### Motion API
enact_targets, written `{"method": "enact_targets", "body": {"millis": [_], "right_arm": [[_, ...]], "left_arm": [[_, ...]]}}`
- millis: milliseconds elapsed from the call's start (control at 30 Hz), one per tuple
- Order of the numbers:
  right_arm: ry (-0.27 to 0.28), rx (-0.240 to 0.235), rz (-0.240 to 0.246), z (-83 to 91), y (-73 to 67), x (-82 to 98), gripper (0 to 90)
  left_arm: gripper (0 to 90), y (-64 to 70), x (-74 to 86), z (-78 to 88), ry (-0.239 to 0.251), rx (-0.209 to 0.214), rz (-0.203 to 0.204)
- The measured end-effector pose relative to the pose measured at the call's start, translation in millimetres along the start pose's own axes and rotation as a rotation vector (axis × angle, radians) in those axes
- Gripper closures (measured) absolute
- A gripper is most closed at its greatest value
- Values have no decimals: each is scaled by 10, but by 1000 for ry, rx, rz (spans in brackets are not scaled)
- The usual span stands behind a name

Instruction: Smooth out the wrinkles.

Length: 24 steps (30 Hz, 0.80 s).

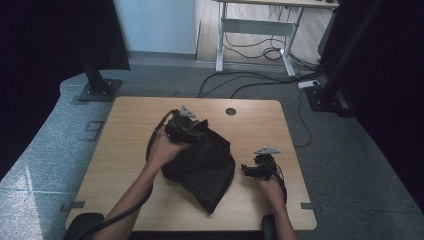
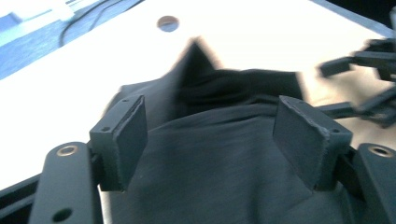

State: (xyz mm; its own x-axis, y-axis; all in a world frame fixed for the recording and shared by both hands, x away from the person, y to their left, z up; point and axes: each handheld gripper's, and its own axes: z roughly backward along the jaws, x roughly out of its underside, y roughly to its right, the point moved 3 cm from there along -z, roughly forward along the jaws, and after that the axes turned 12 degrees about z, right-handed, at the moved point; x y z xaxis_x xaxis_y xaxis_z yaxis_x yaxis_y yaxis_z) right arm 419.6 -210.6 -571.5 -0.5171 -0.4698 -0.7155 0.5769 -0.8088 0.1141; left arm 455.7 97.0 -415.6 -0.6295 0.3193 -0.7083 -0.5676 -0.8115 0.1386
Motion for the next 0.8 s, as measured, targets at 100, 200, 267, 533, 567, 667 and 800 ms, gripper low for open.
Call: {"method": "enact_targets", "body": {"millis": [100,200,267,533,567,667,800], "right_arm": [[-3,8,14,-16,-13,-5,154],[-2,14,25,-27,-23,-6,136],[0,13,25,-28,-25,-3,136],[8,11,26,-26,-24,5,136],[9,12,25,-27,-25,5,135],[9,12,24,-28,-26,5,134],[12,14,23,-29,-27,7,134]], "left_arm": [[254,-260,60,23,-17,-7,47],[251,-405,162,-50,-38,18,83],[256,-458,254,-135,-56,36,102],[625,-545,524,-429,-147,60,88],[675,-532,549,-458,-168,55,70],[855,-505,594,-493,-184,46,46],[886,-503,545,-372,-136,54,60]]}}
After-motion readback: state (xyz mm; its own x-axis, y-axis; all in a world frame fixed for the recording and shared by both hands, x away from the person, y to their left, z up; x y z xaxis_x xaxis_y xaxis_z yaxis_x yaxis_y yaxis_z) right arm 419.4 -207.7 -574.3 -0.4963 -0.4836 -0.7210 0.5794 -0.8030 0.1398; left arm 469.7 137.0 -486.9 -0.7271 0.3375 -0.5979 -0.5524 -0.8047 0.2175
